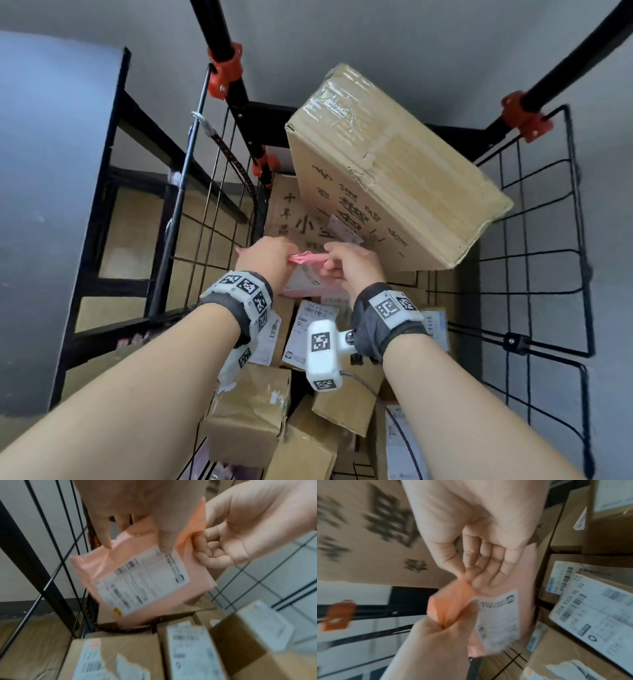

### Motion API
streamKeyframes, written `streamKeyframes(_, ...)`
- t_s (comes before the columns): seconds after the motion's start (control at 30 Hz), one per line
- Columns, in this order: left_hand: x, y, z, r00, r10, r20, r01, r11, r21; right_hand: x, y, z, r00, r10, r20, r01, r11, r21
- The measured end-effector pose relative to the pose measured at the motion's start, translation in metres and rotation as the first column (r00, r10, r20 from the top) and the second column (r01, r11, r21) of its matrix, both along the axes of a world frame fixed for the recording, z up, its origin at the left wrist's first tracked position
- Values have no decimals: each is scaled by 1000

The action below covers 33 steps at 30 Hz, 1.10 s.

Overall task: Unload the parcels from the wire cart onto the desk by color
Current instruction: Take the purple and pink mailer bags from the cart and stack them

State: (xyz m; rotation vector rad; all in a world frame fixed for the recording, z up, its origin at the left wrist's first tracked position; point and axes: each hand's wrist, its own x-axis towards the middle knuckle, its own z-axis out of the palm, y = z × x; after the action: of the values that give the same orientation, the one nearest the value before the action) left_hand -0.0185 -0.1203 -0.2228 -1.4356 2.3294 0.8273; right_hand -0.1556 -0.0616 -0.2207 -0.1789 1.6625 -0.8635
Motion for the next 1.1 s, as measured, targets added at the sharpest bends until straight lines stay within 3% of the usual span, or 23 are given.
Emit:
streamKeyframes(0.1,1,2,40,987,160,33,-162,985,58,-11,11,19,971,84,-224,-68,995,78)
streamKeyframes(0.17,5,3,65,956,290,-51,-283,953,109,-17,24,36,927,121,-354,-71,986,152)
streamKeyframes(0.27,11,6,100,878,440,-188,-402,892,207,-18,45,72,961,43,-273,4,985,171)
streamKeyframes(0.33,15,11,125,845,474,-247,-424,876,230,-12,51,100,986,71,-150,-55,993,105)
streamKeyframes(0.47,35,18,183,659,628,-413,-543,778,316,11,43,159,966,209,-153,-221,973,-64)
streamKeyframes(0.57,61,23,226,388,740,-549,-606,654,453,36,35,200,937,325,-127,-342,929,-144)
streamKeyframes(0.63,87,26,248,319,734,-600,-626,638,447,57,29,222,919,363,-158,-389,901,-191)
streamKeyframes(0.8,180,19,286,325,644,-693,-691,662,291,127,7,273,821,415,-392,-524,821,-229)
streamKeyframes(0.87,226,17,298,388,620,-682,-748,644,160,162,-2,292,721,404,-563,-592,781,-199)
streamKeyframes(0.93,273,17,310,404,599,-691,-790,610,66,203,-10,310,602,381,-701,-641,754,-141)
streamKeyframes(1.0,320,17,320,408,575,-709,-806,592,16,252,-16,324,485,386,-785,-686,724,-68)
streamKeyframes(1.1,390,16,328,472,516,-714,-788,611,-80,330,-27,337,303,420,-855,-747,662,61)
